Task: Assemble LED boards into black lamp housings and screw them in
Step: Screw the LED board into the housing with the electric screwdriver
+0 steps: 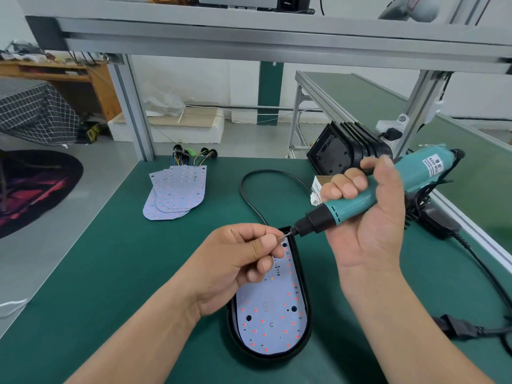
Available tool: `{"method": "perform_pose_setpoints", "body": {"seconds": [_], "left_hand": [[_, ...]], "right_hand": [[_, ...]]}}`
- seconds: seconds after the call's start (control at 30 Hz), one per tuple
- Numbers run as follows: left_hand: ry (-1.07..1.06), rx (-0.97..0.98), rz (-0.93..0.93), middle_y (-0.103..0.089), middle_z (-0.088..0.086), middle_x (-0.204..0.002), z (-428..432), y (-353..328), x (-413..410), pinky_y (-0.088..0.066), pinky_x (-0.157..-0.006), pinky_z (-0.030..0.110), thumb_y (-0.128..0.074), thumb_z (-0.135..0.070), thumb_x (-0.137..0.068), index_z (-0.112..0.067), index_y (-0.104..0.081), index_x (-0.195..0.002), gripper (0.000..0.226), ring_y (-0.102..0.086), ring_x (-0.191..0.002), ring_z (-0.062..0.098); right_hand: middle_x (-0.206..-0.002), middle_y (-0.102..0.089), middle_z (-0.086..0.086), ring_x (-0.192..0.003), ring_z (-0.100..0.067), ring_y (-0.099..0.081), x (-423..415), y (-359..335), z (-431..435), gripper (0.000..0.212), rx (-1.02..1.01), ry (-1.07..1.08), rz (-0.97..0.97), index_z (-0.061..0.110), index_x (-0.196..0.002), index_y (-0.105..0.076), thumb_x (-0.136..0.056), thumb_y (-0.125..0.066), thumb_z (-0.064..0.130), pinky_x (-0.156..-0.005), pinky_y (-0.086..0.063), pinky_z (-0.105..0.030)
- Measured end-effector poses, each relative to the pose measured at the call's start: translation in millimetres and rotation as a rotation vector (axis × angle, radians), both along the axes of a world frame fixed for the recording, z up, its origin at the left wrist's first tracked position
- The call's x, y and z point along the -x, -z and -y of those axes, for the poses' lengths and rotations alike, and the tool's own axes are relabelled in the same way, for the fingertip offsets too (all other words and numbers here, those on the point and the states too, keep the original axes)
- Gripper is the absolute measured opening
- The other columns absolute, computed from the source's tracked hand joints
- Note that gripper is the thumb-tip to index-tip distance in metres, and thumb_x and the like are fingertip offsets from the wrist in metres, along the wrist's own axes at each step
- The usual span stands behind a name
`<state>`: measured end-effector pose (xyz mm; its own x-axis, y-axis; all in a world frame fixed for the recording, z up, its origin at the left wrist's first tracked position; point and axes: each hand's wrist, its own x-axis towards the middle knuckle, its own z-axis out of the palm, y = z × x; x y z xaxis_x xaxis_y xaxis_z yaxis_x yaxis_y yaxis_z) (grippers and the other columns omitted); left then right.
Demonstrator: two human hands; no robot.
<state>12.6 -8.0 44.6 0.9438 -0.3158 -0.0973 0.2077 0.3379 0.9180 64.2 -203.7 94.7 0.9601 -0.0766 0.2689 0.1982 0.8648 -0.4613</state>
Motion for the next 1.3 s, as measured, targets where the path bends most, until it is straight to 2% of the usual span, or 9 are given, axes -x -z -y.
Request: {"method": "perform_pose_setpoints", "body": {"seconds": [0.27,1.07,1.3], "left_hand": [[0.007,0.027,-0.008,-0.069,0.009,-0.086,1.6,-2.4,2.4,-0.043,-0.050,0.017,-0.070,-0.015,-0.094,-0.009,-0.080,-0.104,0.015,-0.056,-0.058,0.009],[-0.003,0.004,-0.027,-0.073,0.014,-0.091,1.2,-7.6,2.6,-0.049,-0.053,0.020,-0.072,-0.009,-0.088,-0.010,-0.081,-0.099,0.015,-0.061,-0.063,0.013],[-0.031,-0.029,-0.002,-0.073,0.016,-0.090,1.9,-7.8,3.3,-0.051,-0.054,0.020,-0.066,0.001,-0.097,-0.011,-0.082,-0.096,0.021,-0.063,-0.063,0.014]], "right_hand": [[-0.070,-0.046,0.005,-0.060,-0.010,-0.045,0.7,-0.5,-0.8,0.019,0.015,-0.005,0.018,0.018,-0.090,-0.062,-0.105,-0.060,0.029,-0.062,-0.046,-0.026],[-0.070,-0.047,0.006,-0.060,-0.010,-0.045,-0.2,3.4,1.1,0.019,0.052,-0.013,0.023,0.019,-0.089,-0.062,-0.105,-0.059,0.029,-0.063,-0.046,-0.026],[-0.070,-0.047,0.006,-0.060,-0.010,-0.045,1.2,3.7,1.7,0.016,0.102,-0.002,0.029,0.020,-0.090,-0.061,-0.103,-0.060,0.028,-0.063,-0.046,-0.026]]}}
